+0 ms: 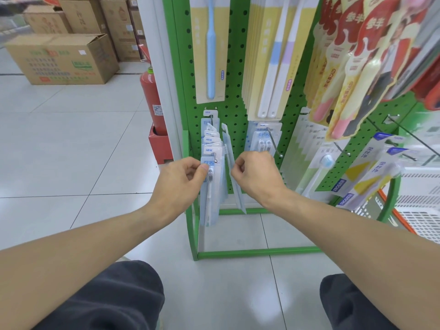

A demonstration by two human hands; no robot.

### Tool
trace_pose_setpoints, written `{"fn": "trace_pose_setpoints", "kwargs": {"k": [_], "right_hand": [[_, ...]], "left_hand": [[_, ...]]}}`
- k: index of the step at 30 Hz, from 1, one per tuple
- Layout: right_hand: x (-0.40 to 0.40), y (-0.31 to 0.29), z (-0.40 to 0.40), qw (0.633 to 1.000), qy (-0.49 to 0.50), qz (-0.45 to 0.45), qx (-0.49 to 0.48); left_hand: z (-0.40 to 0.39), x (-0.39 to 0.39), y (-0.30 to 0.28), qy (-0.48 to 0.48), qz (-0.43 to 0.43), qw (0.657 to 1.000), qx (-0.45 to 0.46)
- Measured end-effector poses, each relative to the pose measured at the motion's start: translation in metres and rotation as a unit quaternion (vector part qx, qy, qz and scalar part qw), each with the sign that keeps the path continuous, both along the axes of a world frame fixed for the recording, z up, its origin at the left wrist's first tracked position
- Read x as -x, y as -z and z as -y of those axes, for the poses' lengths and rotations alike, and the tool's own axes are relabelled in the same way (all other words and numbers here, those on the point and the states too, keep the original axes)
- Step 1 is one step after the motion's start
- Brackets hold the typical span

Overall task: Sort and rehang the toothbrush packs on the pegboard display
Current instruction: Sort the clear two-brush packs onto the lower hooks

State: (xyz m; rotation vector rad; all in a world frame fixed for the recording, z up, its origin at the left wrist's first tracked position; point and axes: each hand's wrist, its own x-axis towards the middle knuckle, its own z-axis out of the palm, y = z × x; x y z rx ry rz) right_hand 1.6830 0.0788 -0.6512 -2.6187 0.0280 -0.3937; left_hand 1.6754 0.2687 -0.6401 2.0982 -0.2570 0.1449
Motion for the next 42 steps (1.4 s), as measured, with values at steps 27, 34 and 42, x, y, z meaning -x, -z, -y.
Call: {"fn": "trace_pose_setpoints", "kwargs": {"k": [27, 34, 42], "right_hand": [[0.088, 0.011, 0.049, 0.912, -0.147, -0.289, -0.252], [0.099, 0.010, 0.060, 0.873, -0.142, -0.343, -0.317], [0.092, -0.004, 0.065, 0.903, -0.131, -0.232, -0.336]], "left_hand": [[0.009, 0.032, 0.028, 0.318, -0.289, 0.889, -0.160], [0.038, 0.043, 0.016, 0.267, -0.248, 0.931, -0.026], [0.053, 0.052, 0.013, 0.357, -0.294, 0.885, -0.055]]}}
